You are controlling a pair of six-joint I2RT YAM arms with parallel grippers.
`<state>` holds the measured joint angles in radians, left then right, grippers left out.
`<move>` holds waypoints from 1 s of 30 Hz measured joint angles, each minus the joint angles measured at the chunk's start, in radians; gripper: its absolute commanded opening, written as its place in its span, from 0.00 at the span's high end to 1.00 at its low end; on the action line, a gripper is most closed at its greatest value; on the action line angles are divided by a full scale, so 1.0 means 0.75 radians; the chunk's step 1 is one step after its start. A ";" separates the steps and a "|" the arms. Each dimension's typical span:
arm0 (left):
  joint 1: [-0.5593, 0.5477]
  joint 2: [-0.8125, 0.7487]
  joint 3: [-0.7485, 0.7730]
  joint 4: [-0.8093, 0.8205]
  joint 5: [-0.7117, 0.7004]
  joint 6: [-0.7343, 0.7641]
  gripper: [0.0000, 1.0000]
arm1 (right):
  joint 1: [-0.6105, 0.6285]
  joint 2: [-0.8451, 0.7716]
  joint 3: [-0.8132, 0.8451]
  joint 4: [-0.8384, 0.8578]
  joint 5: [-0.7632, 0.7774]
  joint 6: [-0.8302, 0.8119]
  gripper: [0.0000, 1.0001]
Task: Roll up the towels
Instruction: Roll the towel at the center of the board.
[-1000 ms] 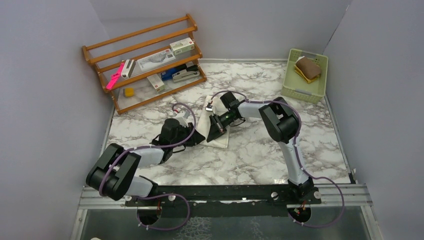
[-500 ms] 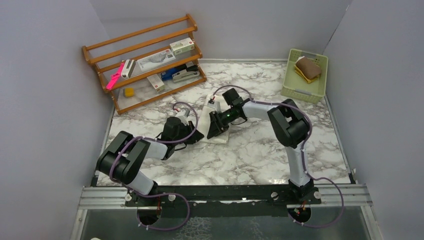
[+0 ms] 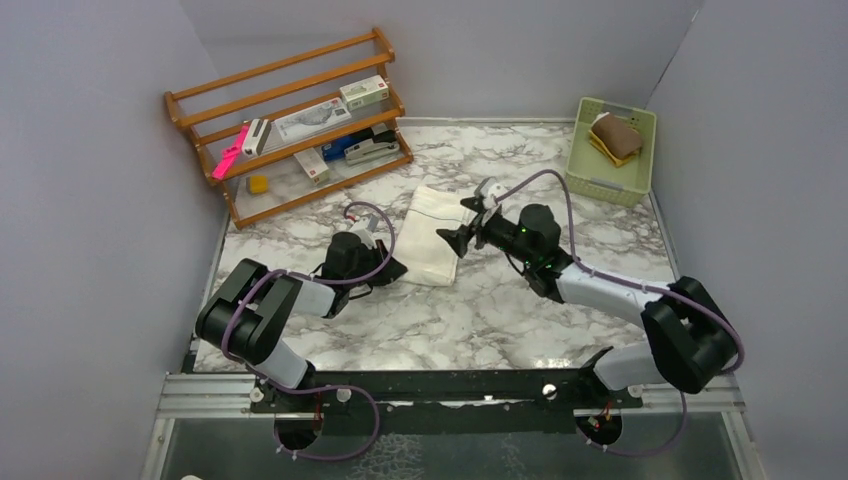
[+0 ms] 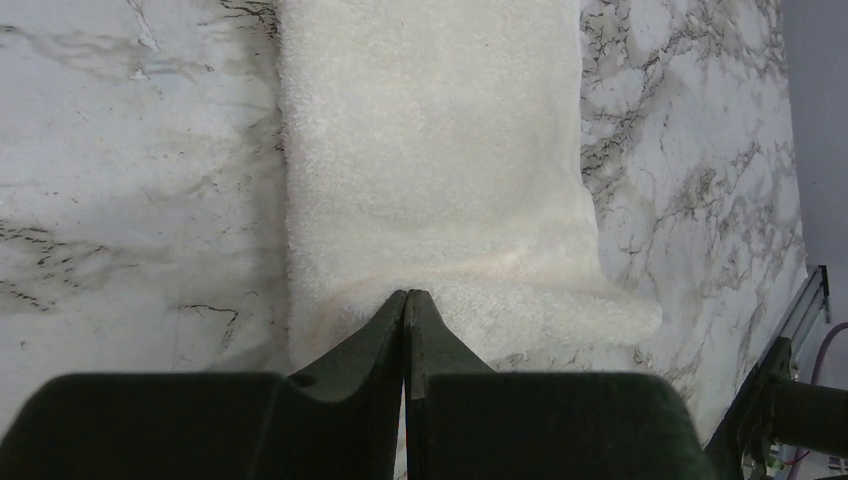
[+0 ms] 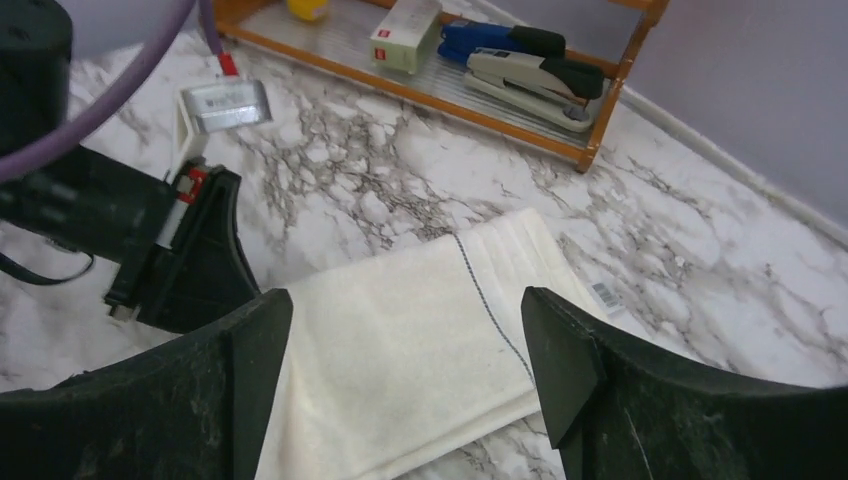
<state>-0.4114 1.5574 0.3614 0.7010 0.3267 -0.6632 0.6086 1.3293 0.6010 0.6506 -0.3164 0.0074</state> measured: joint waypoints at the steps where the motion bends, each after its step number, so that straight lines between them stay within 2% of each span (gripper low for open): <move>1: 0.000 0.001 0.003 -0.001 0.001 0.000 0.93 | 0.027 0.056 0.038 -0.009 0.027 -0.077 0.14; 4: 0.003 0.003 0.009 -0.008 0.002 -0.001 0.93 | 0.214 0.107 -0.019 0.041 0.162 -0.368 0.17; 6: 0.003 0.003 0.012 -0.013 0.003 -0.002 0.93 | 0.354 0.115 -0.126 0.116 0.212 -0.559 0.30; 7: 0.003 0.003 0.013 -0.014 0.004 -0.002 0.93 | 0.415 0.128 -0.188 0.154 0.222 -0.643 0.41; 8: 0.003 0.003 0.014 -0.016 0.004 -0.002 0.93 | 0.441 0.140 -0.230 0.172 0.226 -0.693 0.57; 9: 0.003 0.003 0.015 -0.018 0.005 -0.002 0.93 | 0.447 0.151 -0.261 0.179 0.227 -0.729 0.68; 11: 0.004 0.003 0.015 -0.019 0.006 -0.002 0.93 | 0.445 0.164 -0.284 0.179 0.224 -0.761 0.96; 12: 0.005 0.003 0.015 -0.020 0.007 -0.002 0.93 | 0.444 0.168 -0.279 0.175 0.221 -0.765 0.99; 25: 0.007 0.021 0.032 -0.018 0.017 -0.002 0.93 | 0.436 0.485 0.106 -0.061 0.079 -0.713 0.99; 30: 0.008 0.021 0.032 -0.019 0.020 -0.002 0.96 | 0.435 0.569 0.144 -0.107 0.074 -0.657 0.99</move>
<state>-0.4057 1.5730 0.3851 0.6868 0.3420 -0.6643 0.9352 1.7561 0.7090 0.5705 -0.2607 -0.4850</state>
